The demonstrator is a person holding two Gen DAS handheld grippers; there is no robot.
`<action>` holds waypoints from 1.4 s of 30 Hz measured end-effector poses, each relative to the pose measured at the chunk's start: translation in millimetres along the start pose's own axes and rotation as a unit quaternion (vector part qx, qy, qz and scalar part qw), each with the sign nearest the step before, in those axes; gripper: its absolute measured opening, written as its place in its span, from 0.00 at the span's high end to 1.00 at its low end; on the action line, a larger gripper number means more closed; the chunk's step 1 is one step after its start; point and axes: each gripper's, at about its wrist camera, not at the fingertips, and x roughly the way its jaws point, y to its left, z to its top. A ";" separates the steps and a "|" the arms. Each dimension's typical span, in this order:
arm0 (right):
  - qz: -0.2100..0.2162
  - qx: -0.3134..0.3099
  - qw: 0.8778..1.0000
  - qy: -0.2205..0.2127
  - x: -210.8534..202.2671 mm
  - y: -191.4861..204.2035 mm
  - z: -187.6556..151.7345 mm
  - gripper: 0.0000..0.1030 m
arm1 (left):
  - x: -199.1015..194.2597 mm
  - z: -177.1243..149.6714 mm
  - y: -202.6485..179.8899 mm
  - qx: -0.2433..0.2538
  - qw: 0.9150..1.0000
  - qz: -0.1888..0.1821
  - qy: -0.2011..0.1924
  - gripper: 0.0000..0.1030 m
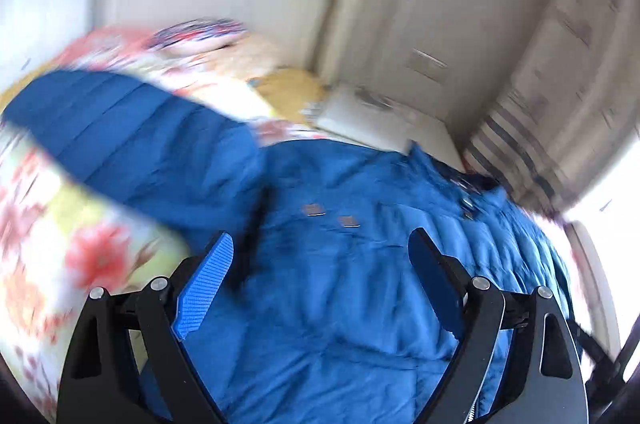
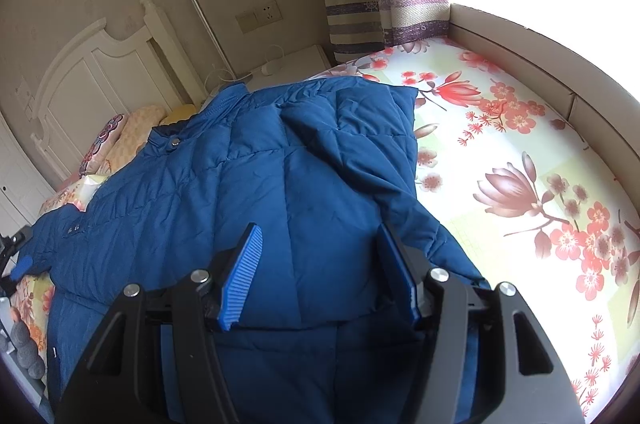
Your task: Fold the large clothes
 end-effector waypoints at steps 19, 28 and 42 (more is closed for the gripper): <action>-0.077 -0.101 0.992 -0.018 2.6 53.3 30.3 0.43 | 81.8 -30.9 -33.8 0.123 0.988 0.022 0.092 0.11; -0.112 -0.161 0.980 0.032 87.4 99.0 79.9 0.36 | 79.3 -30.6 -28.0 0.114 0.990 0.011 0.087 0.11; -0.071 -0.162 0.981 0.078 54.1 62.4 23.9 0.28 | 78.1 -29.6 -26.1 0.109 0.990 0.003 0.085 0.11</action>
